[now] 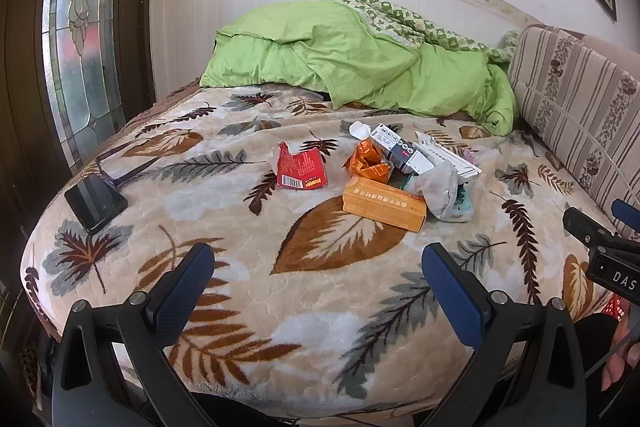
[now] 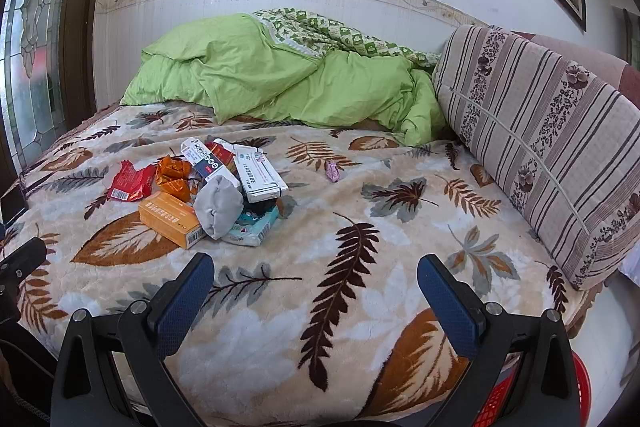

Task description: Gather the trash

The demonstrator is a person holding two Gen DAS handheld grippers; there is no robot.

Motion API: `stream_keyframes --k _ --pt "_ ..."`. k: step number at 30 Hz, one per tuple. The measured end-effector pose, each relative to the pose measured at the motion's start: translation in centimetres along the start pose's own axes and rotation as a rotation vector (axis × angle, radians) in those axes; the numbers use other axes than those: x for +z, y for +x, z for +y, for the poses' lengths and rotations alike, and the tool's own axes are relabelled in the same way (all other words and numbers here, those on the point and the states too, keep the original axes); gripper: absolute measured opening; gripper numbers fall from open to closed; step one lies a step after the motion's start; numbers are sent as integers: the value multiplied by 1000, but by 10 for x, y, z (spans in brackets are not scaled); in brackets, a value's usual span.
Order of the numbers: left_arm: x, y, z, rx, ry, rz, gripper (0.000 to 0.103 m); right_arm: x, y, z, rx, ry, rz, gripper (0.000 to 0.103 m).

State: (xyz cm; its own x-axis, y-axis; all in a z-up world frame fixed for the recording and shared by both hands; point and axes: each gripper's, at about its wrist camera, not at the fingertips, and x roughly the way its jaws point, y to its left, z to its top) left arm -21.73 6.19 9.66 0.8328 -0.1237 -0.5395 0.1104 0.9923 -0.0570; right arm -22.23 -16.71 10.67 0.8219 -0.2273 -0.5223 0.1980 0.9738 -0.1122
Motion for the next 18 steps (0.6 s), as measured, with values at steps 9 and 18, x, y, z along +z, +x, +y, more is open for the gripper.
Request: stream_keyframes --k 9,18 --pt "0 0 0 0 -1 1 103 -1 -1 0 -4 4 1 102" --pt "-2 4 0 -18 -4 21 103 0 1 -1 6 4 13 102"
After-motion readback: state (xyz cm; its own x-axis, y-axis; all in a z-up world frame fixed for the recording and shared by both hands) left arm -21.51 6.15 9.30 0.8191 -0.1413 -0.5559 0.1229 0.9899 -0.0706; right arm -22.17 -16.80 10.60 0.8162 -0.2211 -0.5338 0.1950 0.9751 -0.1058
